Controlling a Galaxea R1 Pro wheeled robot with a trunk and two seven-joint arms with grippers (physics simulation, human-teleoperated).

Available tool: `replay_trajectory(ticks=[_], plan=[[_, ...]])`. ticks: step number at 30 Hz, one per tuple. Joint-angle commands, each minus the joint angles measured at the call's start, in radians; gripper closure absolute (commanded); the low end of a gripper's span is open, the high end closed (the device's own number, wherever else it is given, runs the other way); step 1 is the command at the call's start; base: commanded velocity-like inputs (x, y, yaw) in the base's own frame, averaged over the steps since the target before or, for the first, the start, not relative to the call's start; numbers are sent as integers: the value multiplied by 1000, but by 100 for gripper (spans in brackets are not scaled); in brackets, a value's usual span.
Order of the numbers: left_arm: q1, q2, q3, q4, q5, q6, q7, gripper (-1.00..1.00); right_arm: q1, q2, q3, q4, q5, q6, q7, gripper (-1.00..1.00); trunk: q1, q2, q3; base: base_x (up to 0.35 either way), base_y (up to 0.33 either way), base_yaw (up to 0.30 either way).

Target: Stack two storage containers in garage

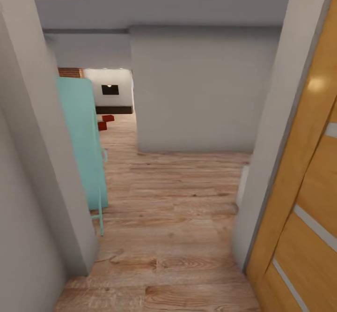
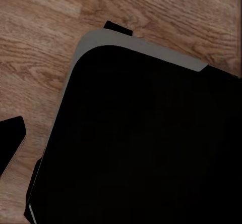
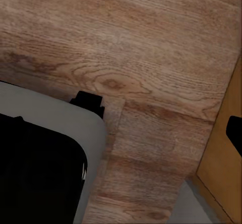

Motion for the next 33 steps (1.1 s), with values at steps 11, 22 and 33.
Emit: replay_trajectory(ticks=[11,22,33], plan=[[0,0,2,0,3,0,1,-100,-1,0,3,3,0,-7,3,-100,1,0,-1,322,17,0],[0,0,2,0,4,0,1,-100,-1,-3,3,3,3,-6,3,-100,1,0,-1,322,0,0],[0,0,2,0,3,-2,1,-100,-1,-1,3,3,7,-7,3,-100,1,0,-1,322,0,0]])
